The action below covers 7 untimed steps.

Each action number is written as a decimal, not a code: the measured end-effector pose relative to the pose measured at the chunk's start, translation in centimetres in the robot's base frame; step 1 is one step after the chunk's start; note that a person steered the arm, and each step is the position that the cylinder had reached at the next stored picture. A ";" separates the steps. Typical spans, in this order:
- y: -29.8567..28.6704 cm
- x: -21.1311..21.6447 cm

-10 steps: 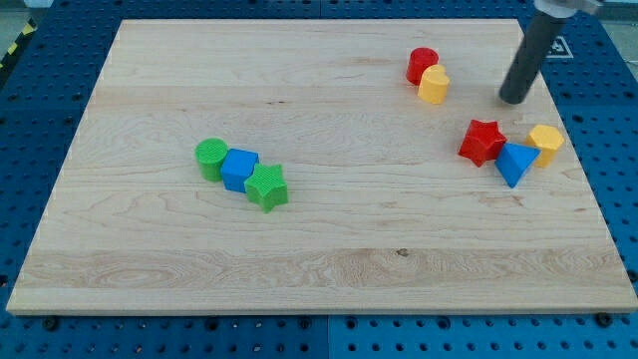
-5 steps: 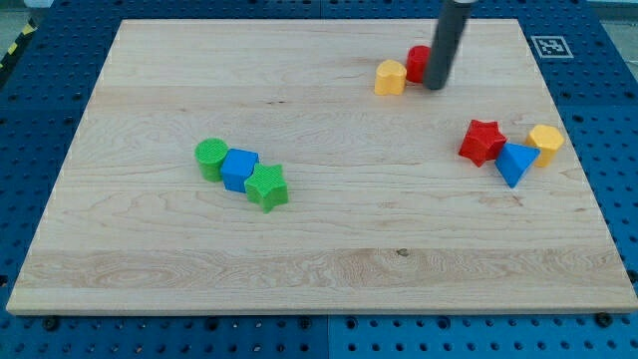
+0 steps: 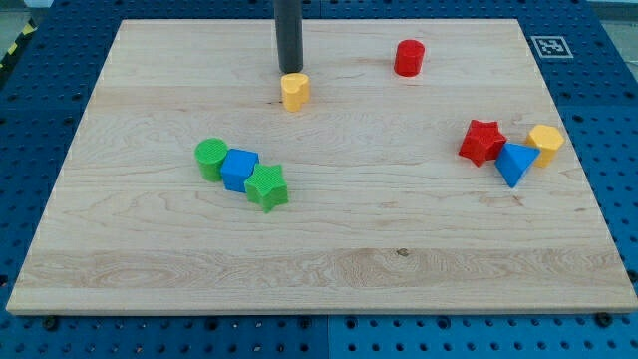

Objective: Move the yellow heart into the green circle

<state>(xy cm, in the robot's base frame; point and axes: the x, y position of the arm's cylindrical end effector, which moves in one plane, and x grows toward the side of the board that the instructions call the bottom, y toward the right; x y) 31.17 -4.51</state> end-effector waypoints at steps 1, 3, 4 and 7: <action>0.0 4.5; 4.0 4.8; 3.3 9.1; -1.4 7.8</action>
